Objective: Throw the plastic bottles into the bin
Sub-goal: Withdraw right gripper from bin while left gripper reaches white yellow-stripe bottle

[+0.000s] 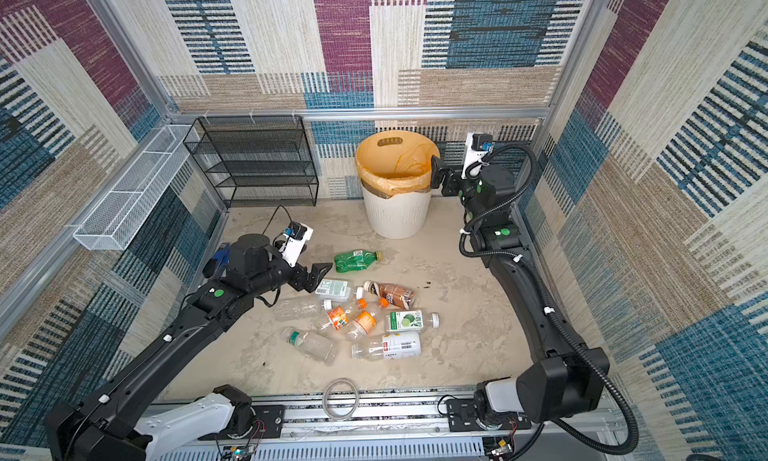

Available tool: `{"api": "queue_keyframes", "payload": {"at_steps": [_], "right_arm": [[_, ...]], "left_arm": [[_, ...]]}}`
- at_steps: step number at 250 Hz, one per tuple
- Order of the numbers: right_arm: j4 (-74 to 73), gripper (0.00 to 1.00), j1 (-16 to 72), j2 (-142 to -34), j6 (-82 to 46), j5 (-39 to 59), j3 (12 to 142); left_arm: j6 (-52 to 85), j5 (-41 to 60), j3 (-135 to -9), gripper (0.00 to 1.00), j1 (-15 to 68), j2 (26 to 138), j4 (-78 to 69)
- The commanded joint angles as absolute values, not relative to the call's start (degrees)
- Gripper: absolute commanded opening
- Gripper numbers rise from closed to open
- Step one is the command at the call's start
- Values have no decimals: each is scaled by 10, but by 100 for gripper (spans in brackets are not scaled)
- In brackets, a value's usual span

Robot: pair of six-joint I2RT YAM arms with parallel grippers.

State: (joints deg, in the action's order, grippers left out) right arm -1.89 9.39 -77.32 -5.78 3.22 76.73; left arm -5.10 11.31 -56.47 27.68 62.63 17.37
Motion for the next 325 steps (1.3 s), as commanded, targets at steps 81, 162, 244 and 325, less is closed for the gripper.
{"api": "queue_keyframes", "payload": {"at_steps": [81, 162, 244, 325], "right_arm": [[-71, 99, 83, -687, -128, 27, 482], [-74, 99, 74, -684, -144, 32, 429], [-84, 99, 70, -656, -144, 40, 398], [-89, 99, 69, -642, -140, 34, 382]], "left_arm": [[-65, 112, -564, 95, 425, 607, 306], [-38, 15, -546, 94, 622, 678, 324], [-59, 18, -578, 94, 672, 829, 255], [-110, 31, -620, 92, 680, 922, 247]]}}
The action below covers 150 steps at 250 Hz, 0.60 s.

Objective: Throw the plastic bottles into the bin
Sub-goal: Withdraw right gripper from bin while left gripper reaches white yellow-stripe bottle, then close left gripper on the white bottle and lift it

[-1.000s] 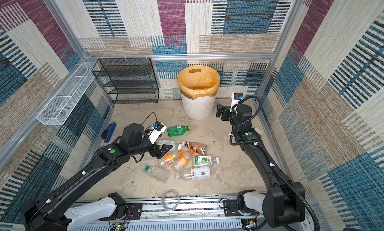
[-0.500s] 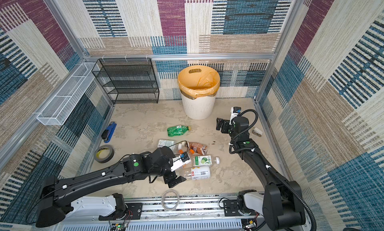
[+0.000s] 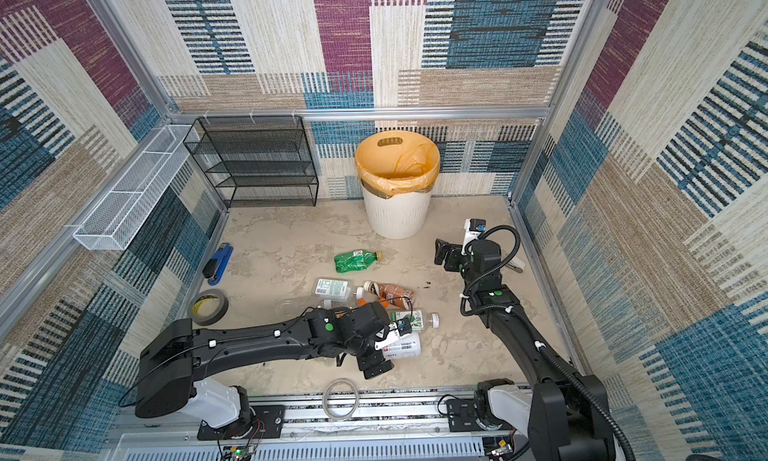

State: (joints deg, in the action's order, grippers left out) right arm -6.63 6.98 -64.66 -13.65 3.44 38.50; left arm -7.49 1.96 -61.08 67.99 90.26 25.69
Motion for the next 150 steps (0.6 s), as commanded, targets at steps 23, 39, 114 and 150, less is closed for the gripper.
{"api": "queue_keyframes", "payload": {"at_steps": [23, 39, 114, 150], "right_arm": [[-92, 99, 68, -644, -141, 34, 380], [-95, 98, 68, -647, -142, 36, 380], [-103, 98, 67, -656, -143, 38, 378], [-104, 98, 66, -658, -141, 34, 375]], "left_arm": [[-114, 28, -626, 91, 680, 942, 247], [-112, 20, -628, 89, 680, 954, 243], [-105, -15, -639, 86, 680, 1000, 230], [-106, -19, -637, 82, 680, 1011, 222]]}}
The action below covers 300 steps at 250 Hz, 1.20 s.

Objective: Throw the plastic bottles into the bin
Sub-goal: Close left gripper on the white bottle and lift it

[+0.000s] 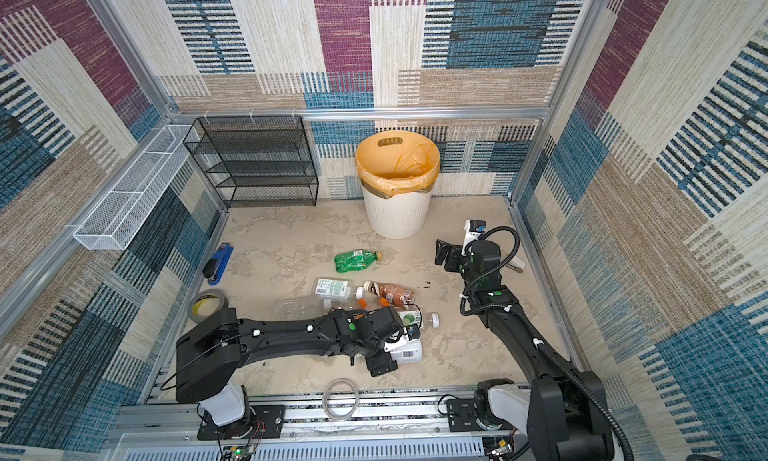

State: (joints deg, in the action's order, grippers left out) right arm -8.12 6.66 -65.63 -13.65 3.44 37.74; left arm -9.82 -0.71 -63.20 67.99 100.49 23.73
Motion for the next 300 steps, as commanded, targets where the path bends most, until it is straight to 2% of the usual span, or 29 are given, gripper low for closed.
{"api": "queue_keyframes", "payload": {"at_steps": [1, 29, 52, 57, 84, 137, 199, 223, 252, 278, 300], "right_arm": [[-104, 98, 66, -658, -141, 34, 375], [-106, 98, 65, -656, -141, 32, 372], [-106, 98, 65, -656, -141, 31, 372], [-105, 98, 65, -657, -141, 31, 372], [-103, 97, 64, -655, -139, 29, 371], [-92, 97, 63, -657, -135, 32, 376], [-80, 97, 63, -669, -132, 29, 381], [-80, 95, 63, -677, -129, 18, 382], [-89, 95, 63, -666, -126, 4, 375], [-93, 95, 63, -655, -123, 16, 374], [-92, 94, 63, -654, -124, 25, 376]], "left_arm": [[-106, -20, -638, 82, 680, 1012, 222], [-105, -20, -633, 75, 680, 1017, 216], [-102, -15, -632, 66, 679, 1019, 215], [-101, -15, -632, 61, 679, 1017, 214], [-93, -15, -624, 53, 679, 1002, 203], [-77, -20, -607, 53, 679, 937, 191], [-69, -72, -574, 53, 668, 788, 129], [-80, -100, -538, 52, 644, 729, 19], [-125, -153, -475, 53, 626, 679, -205], [-187, -172, -430, 53, 615, 668, -420], [-229, -154, -416, 53, 601, 676, -538]]}}
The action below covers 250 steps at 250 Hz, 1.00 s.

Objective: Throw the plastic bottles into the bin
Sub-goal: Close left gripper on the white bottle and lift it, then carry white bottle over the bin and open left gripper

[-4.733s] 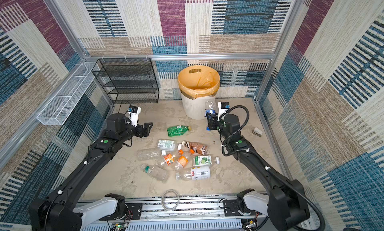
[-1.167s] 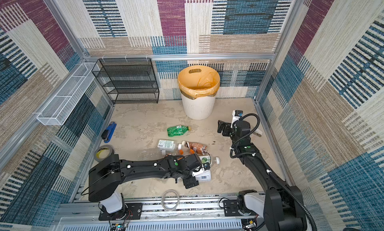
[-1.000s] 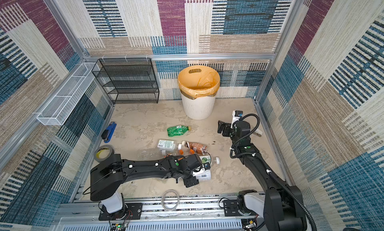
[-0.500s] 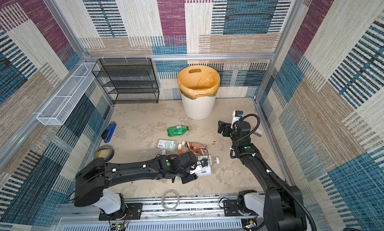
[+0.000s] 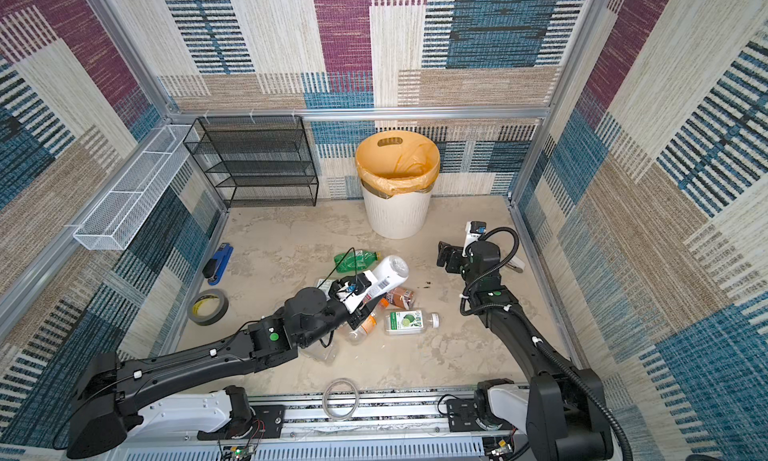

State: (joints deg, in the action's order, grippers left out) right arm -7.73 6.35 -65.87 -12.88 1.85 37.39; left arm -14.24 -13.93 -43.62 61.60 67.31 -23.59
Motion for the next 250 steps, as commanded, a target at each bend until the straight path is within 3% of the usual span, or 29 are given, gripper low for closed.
{"api": "queue_keyframes", "payload": {"at_steps": [1, 58, 104, 127, 152, 183, 204, 227, 250], "right_arm": [[-92, 94, 63, -654, -124, 26, 376], [-124, 93, 63, -642, -142, 37, 354], [-153, 92, 63, -640, -156, 51, 341], [-160, 92, 63, -638, -158, 56, 342], [-179, 91, 64, -637, -165, 76, 336], [-178, 90, 64, -638, -173, 114, 339], [-164, 90, 65, -624, -176, 120, 334], [-148, 90, 66, -595, -168, 115, 320], [-129, 91, 66, -570, -158, 107, 315]], "left_arm": [[-230, -153, -416, 53, 601, 677, -542], [-295, -121, -424, 53, 578, 693, -725], [-259, -66, -504, 53, 532, 725, -724], [-181, -49, -621, 49, 482, 768, -592], [-72, -2, -839, 50, 413, 875, -363], [35, 81, -1188, 75, 353, 1064, -24], [41, 120, -1378, 88, 344, 1170, 124], [36, 130, -1463, 95, 345, 1224, 177], [32, 121, -1457, 98, 345, 1220, 167]]}}
